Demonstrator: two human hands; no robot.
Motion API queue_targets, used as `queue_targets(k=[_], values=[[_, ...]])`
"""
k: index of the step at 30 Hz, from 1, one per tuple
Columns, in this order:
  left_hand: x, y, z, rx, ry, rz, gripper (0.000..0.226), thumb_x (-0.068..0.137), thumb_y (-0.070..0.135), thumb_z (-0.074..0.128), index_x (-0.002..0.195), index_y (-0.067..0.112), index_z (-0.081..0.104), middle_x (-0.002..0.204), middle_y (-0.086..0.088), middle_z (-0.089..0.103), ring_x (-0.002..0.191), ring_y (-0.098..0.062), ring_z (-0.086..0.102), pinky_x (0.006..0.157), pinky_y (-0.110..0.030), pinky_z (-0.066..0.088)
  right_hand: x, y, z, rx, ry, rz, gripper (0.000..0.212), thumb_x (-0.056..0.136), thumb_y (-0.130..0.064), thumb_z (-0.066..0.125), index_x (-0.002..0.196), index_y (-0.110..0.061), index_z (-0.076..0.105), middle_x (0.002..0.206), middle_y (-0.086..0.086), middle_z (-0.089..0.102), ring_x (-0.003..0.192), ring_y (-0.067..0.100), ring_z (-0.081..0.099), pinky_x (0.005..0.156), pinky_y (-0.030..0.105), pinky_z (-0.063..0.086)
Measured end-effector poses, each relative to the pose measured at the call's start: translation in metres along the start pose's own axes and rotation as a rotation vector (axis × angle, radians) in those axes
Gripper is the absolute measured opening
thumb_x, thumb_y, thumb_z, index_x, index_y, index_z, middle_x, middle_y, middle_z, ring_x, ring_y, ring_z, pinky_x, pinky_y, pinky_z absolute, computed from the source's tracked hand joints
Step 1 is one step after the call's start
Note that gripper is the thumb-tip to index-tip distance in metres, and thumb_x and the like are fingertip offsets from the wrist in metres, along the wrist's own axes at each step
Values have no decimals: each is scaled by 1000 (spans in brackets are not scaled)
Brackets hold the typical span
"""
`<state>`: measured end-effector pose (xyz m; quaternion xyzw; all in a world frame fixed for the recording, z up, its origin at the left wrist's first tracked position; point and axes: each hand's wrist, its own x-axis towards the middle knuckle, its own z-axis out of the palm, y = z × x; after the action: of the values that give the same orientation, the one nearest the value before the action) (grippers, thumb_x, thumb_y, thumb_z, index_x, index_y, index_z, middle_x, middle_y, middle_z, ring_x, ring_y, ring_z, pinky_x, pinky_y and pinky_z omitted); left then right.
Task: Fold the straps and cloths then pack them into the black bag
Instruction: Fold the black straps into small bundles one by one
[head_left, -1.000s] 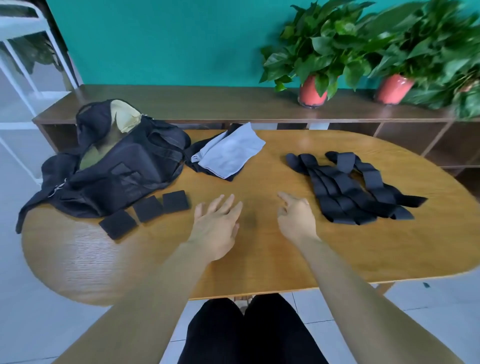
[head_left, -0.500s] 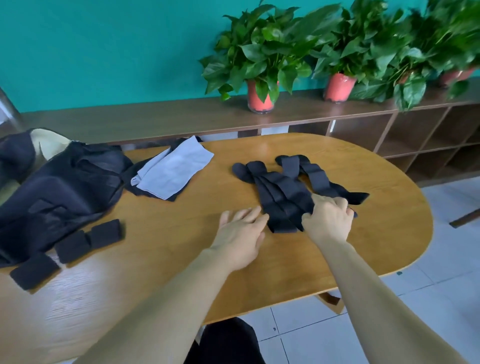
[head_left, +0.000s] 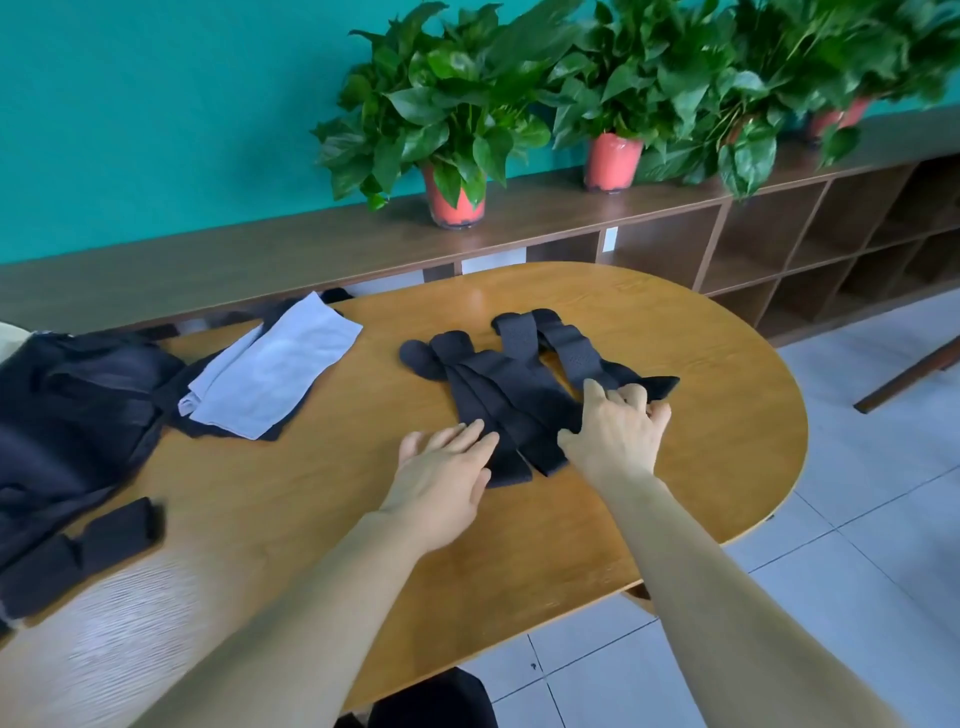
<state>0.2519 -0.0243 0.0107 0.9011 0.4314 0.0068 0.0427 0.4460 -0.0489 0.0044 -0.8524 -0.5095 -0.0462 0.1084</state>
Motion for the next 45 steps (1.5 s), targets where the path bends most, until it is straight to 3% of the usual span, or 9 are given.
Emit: queue_targets(k=[8,14,20,26,31,35,38,42,45], values=[[-29,-25,-5,-51,31,-105,48,104,30,27,151,30,20,159,9,14,145,-10,12,114,-41,7,-10,-33,-28,96,158,-44,45,79,-41,57,116,-17,53,76,-2,62,97,25,50,81,39,30],[-70,-58,-2,-15,39,-211,47,103,32,28,150,32,21,159,11,15,144,-9,16,114,-41,11,-44,-84,-36,219,168,-85,44,77,-40,58,114,-18,53,78,-2,64,94,22,54,76,36,29],[-112,-87,0,-20,25,-277,47,103,31,30,149,29,25,159,8,17,144,-12,18,113,-43,14,-100,-134,-26,188,57,-100,29,77,-37,57,92,-17,44,67,-2,55,85,22,52,75,38,29],[-140,-105,5,-43,-19,-324,47,103,30,29,149,29,24,159,8,17,144,-15,20,112,-44,14,-141,-169,-11,134,-113,-100,52,79,-49,52,118,-16,49,72,-4,59,87,22,56,80,39,31],[-146,-110,8,-73,18,-333,46,103,31,31,149,28,27,158,7,22,142,-14,24,109,-44,17,-141,-170,-29,194,-173,-127,50,79,-68,41,84,-19,52,75,-1,58,85,24,55,80,40,32],[-143,-109,8,-152,43,-343,43,103,32,29,146,30,34,155,8,29,139,-15,30,110,-43,17,-118,-150,-36,277,-194,-49,50,91,-56,33,80,-17,61,83,1,63,79,23,52,84,39,31],[-140,-104,9,-219,125,-338,36,102,35,32,134,30,49,140,12,49,128,-13,42,106,-39,20,-107,-136,-34,347,-210,-65,35,93,-38,40,79,-18,64,80,-1,63,84,24,58,91,39,35],[-138,-88,10,-241,199,-247,30,93,50,49,115,34,61,114,18,59,115,-6,47,101,-32,20,-108,-128,-21,431,-169,-280,23,90,-25,51,103,-28,70,100,-9,69,103,17,57,95,37,33],[-138,-80,14,-185,186,-239,39,82,61,58,113,37,59,113,19,54,115,-5,43,98,-29,18,-114,-131,-12,418,-124,-497,25,88,-18,53,100,-29,72,102,-14,69,110,14,48,89,33,29]])
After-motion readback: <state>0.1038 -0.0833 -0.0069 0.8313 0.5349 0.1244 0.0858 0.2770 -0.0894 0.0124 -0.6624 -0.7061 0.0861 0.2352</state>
